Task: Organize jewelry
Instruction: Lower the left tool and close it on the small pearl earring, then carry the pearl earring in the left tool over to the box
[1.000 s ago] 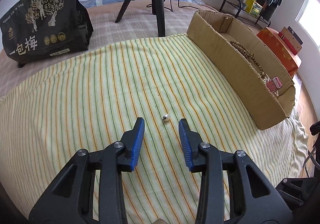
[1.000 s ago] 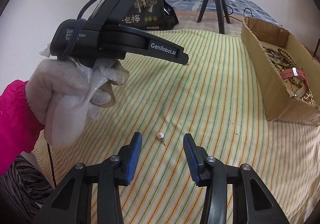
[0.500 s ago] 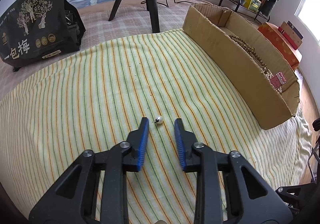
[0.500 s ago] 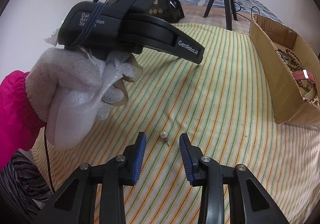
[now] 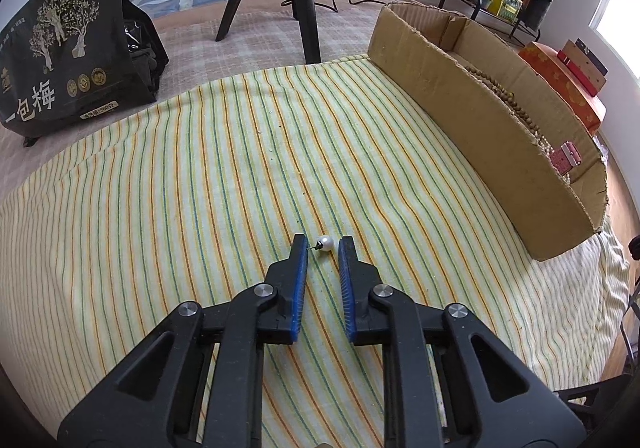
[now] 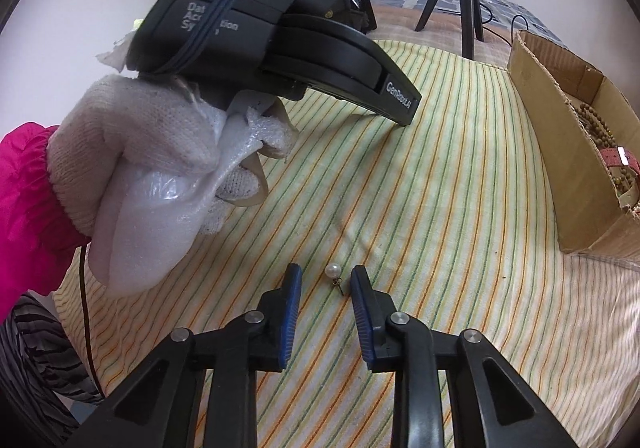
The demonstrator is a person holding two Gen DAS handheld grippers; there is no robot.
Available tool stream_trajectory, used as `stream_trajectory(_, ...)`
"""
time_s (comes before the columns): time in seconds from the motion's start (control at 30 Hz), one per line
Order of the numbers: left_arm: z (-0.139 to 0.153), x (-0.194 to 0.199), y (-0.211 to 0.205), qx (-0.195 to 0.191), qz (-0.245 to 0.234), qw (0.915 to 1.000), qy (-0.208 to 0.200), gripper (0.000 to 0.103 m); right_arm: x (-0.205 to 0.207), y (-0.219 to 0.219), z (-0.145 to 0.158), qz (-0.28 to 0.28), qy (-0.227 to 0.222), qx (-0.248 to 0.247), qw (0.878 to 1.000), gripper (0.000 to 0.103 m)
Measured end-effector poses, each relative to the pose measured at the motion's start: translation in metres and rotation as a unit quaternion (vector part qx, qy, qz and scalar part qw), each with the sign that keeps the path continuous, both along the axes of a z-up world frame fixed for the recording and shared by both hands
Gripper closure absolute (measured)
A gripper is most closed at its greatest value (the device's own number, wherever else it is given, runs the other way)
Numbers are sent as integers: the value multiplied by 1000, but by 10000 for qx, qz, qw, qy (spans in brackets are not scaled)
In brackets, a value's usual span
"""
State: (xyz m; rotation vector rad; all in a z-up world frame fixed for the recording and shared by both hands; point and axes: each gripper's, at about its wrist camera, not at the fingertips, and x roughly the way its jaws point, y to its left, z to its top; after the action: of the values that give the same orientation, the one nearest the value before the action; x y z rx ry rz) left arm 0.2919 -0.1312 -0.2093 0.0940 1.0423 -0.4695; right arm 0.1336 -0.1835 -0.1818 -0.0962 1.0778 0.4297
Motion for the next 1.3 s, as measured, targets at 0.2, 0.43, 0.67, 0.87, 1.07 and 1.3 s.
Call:
stream_trajectory(0.2, -1, -1, -1, 46, -18, 9999, -98, 97, -9, 6, 1, 110, -108, -183, 9997, 97)
stream_trajectory(0.43, 0, 1, 5, 11, 63, 9999, -114, 100, -15, 2, 4, 45, -112, -12, 9999, 97)
stream_trajectory(0.67, 1, 0, 11, -110, 48, 9999, -122, 101, -10, -4, 6, -24, -145, 71, 9999, 97)
stream_trajectory(0.87, 3, -5, 2, -22, -97, 9998, -185, 101, -6, -4, 6, -5, -171, 55, 9998, 97)
stream_trajectory(1.07, 0, -3, -5, 105, -34, 9999, -76, 93, -5, -5, 7, -35, -177, 120, 9998, 97)
stream_trajectory(1.3, 0, 1, -3, 46, 34, 9999, -148, 84, -1, -5, 5, -16, -171, 130, 9998, 97)
